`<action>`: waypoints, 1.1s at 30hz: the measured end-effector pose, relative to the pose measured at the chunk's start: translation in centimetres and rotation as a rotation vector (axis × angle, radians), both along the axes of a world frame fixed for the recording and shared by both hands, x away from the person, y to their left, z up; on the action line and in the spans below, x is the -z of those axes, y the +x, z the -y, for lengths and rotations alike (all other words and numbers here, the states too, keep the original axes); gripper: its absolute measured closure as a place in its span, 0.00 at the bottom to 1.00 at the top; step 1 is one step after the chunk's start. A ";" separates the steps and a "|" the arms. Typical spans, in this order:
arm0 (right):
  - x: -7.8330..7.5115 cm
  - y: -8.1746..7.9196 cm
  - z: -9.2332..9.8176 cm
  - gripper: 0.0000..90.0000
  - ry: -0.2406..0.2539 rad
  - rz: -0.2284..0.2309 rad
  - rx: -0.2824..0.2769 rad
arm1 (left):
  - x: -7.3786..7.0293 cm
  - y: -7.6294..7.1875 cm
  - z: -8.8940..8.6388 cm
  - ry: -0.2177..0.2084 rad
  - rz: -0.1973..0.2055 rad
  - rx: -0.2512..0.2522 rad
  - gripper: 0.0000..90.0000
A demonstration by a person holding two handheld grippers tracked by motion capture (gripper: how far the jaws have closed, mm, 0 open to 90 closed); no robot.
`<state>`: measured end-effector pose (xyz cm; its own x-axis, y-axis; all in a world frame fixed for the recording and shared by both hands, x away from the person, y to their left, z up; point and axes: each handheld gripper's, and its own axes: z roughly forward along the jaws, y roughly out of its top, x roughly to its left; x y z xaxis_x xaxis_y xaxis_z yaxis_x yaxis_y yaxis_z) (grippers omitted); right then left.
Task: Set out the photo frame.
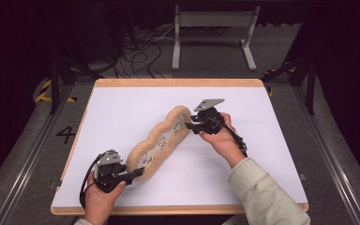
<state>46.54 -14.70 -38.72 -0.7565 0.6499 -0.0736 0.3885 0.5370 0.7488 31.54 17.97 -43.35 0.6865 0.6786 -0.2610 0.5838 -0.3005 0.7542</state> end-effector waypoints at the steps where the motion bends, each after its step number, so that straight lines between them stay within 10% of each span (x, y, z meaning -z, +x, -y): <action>1: 0.2 0.4 0.0 0.67 -0.009 -0.001 0.004 | 0.0 -0.1 0.0 -0.001 -0.002 -0.003 0.74; 8: 1.8 3.0 0.4 0.64 -0.035 -0.024 0.044 | 0.1 0.1 -0.1 -0.007 -0.002 0.008 0.74; 18: 3.2 5.1 0.6 0.68 0.058 -0.085 -0.051 | 0.1 0.3 -0.3 -0.008 -0.004 0.019 0.74; 28: 2.4 4.4 1.3 0.75 0.035 -0.069 -0.066 | -0.4 0.6 -0.6 -0.006 0.004 0.026 0.75; 33: 1.1 3.1 2.3 0.75 0.038 -0.040 -0.076 | -1.2 0.6 -0.9 0.024 0.070 0.020 0.75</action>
